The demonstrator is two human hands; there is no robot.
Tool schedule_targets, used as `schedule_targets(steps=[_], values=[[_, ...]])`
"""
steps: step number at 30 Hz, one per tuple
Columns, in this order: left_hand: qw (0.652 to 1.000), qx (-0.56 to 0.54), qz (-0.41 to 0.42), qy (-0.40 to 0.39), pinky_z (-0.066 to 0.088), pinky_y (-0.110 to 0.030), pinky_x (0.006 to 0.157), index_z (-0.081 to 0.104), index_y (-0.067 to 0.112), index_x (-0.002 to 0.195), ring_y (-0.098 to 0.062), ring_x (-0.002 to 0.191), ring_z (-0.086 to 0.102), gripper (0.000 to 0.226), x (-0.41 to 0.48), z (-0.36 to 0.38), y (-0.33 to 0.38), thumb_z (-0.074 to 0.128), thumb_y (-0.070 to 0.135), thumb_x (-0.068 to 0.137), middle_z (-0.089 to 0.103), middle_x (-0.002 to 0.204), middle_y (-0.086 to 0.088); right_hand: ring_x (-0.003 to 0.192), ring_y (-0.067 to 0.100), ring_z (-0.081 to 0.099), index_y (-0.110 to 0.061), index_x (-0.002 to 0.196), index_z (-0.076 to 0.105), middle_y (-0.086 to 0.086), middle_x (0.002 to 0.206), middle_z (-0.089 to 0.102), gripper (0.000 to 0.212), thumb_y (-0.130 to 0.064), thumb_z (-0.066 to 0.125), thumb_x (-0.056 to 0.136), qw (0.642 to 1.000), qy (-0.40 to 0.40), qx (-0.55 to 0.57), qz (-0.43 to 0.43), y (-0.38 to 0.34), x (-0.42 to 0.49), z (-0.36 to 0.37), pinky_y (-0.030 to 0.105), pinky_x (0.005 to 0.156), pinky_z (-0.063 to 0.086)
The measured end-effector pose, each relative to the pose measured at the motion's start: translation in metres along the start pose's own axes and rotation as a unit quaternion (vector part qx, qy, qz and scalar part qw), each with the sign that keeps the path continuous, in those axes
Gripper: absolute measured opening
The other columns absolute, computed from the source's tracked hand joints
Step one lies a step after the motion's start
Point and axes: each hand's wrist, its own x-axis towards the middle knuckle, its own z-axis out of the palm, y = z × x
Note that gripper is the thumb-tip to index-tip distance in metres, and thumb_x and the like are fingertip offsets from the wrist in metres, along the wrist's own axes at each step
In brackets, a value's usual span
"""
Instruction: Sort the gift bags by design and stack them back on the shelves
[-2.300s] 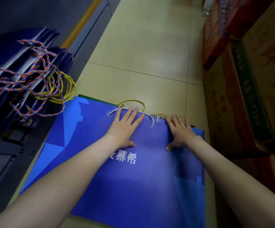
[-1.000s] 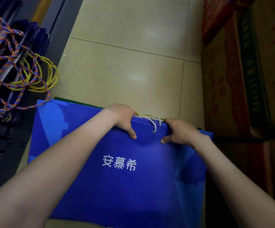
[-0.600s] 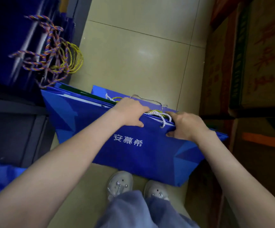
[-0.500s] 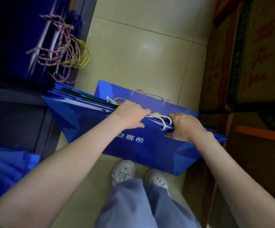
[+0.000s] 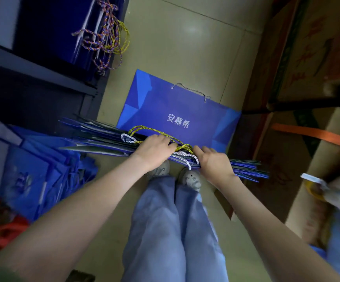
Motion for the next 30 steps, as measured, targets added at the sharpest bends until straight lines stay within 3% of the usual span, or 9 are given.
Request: schedule_targets(steps=[3, 7, 9, 11, 15, 18, 21, 26, 30], values=[[1.000, 0.004, 0.002, 0.018, 0.041, -0.024, 0.046, 0.064, 0.013, 0.068, -0.026, 0.048, 0.055, 0.021, -0.022, -0.020, 0.011, 0.068, 0.006, 0.049, 0.052, 0.053, -0.005, 0.055, 0.024, 0.059, -0.016, 0.090, 0.055, 0.002, 0.065, 0.056, 0.065, -0.028, 0.091, 0.037, 1.000, -0.001, 0.010, 0.007, -0.009, -0.017, -0.025, 0.023, 0.044, 0.039], [1.000, -0.004, 0.003, 0.031, 0.039, -0.023, 0.046, 0.064, 0.016, 0.066, -0.024, 0.048, 0.053, 0.034, -0.043, -0.064, 0.026, 0.077, 0.005, 0.037, 0.051, 0.053, -0.003, 0.078, 0.033, 0.064, -0.009, 0.088, 0.057, 0.007, 0.075, 0.061, 0.063, -0.034, 0.087, 0.038, 1.000, -0.001, -0.015, 0.015, -0.014, -0.042, -0.074, 0.037, 0.070, 0.051], [0.999, -0.002, -0.001, 0.034, 0.039, -0.024, 0.047, 0.064, 0.017, 0.066, -0.023, 0.049, 0.054, 0.037, -0.051, -0.085, 0.034, 0.080, 0.006, 0.034, 0.052, 0.053, -0.002, 0.074, 0.033, 0.063, -0.008, 0.086, 0.058, 0.009, 0.074, 0.062, 0.062, -0.033, 0.086, 0.037, 1.000, 0.000, -0.023, 0.013, -0.017, -0.051, -0.097, 0.038, 0.067, 0.051], [0.999, -0.001, -0.010, 0.039, 0.040, -0.024, 0.047, 0.064, 0.017, 0.066, -0.023, 0.049, 0.054, 0.037, -0.057, -0.102, 0.040, 0.080, 0.007, 0.035, 0.053, 0.053, -0.002, 0.059, 0.030, 0.059, -0.007, 0.089, 0.058, 0.007, 0.067, 0.060, 0.064, -0.030, 0.086, 0.036, 0.999, -0.002, -0.028, 0.016, -0.019, -0.058, -0.112, 0.033, 0.053, 0.047], [0.998, -0.007, -0.042, 0.044, 0.038, -0.023, 0.043, 0.064, 0.016, 0.066, -0.023, 0.044, 0.052, 0.033, -0.061, -0.112, 0.043, 0.075, 0.005, 0.038, 0.051, 0.055, -0.005, 0.045, 0.025, 0.055, -0.008, 0.093, 0.042, 0.005, 0.059, 0.056, 0.074, -0.024, 0.086, 0.035, 0.998, 0.030, -0.047, -0.009, -0.018, -0.062, -0.118, 0.024, 0.042, 0.038], [0.996, -0.011, -0.055, 0.076, 0.033, -0.020, 0.040, 0.064, 0.015, 0.067, -0.021, 0.036, 0.049, 0.026, -0.055, -0.102, 0.037, 0.062, 0.005, 0.042, 0.050, 0.056, -0.006, 0.044, 0.021, 0.053, -0.008, 0.096, 0.043, 0.002, 0.060, 0.055, 0.057, -0.014, 0.075, 0.049, 0.994, 0.077, -0.068, -0.025, -0.019, -0.055, -0.103, 0.023, 0.041, 0.037], [0.991, 0.000, -0.073, 0.113, 0.028, -0.020, 0.037, 0.064, 0.012, 0.071, -0.021, 0.032, 0.046, 0.028, -0.038, -0.078, 0.024, 0.059, 0.004, 0.045, 0.051, 0.058, -0.009, 0.045, 0.021, 0.052, -0.008, 0.098, 0.053, 0.002, 0.062, 0.055, 0.046, -0.007, 0.063, 0.053, 0.989, 0.124, -0.083, -0.012, -0.016, -0.034, -0.081, 0.024, 0.041, 0.038], [0.978, -0.036, -0.104, 0.176, 0.047, -0.030, 0.046, 0.046, 0.009, 0.090, -0.028, 0.048, 0.057, 0.035, -0.015, -0.056, 0.006, 0.052, -0.005, 0.059, 0.062, 0.070, -0.013, 0.061, 0.027, 0.060, -0.006, 0.102, 0.066, 0.007, 0.079, 0.064, 0.041, -0.003, 0.059, 0.061, 0.981, 0.188, -0.053, 0.008, -0.001, -0.005, -0.075, 0.029, 0.052, 0.046], [0.968, -0.061, -0.123, 0.212, 0.051, -0.034, 0.051, 0.058, 0.006, 0.084, -0.029, 0.054, 0.059, 0.028, 0.002, -0.068, -0.007, 0.047, -0.007, 0.062, 0.059, 0.062, -0.011, 0.084, 0.032, 0.067, -0.004, 0.108, 0.064, 0.012, 0.096, 0.068, 0.038, -0.004, 0.055, 0.071, 0.973, 0.226, -0.037, 0.006, 0.017, 0.016, -0.088, 0.034, 0.068, 0.053]])
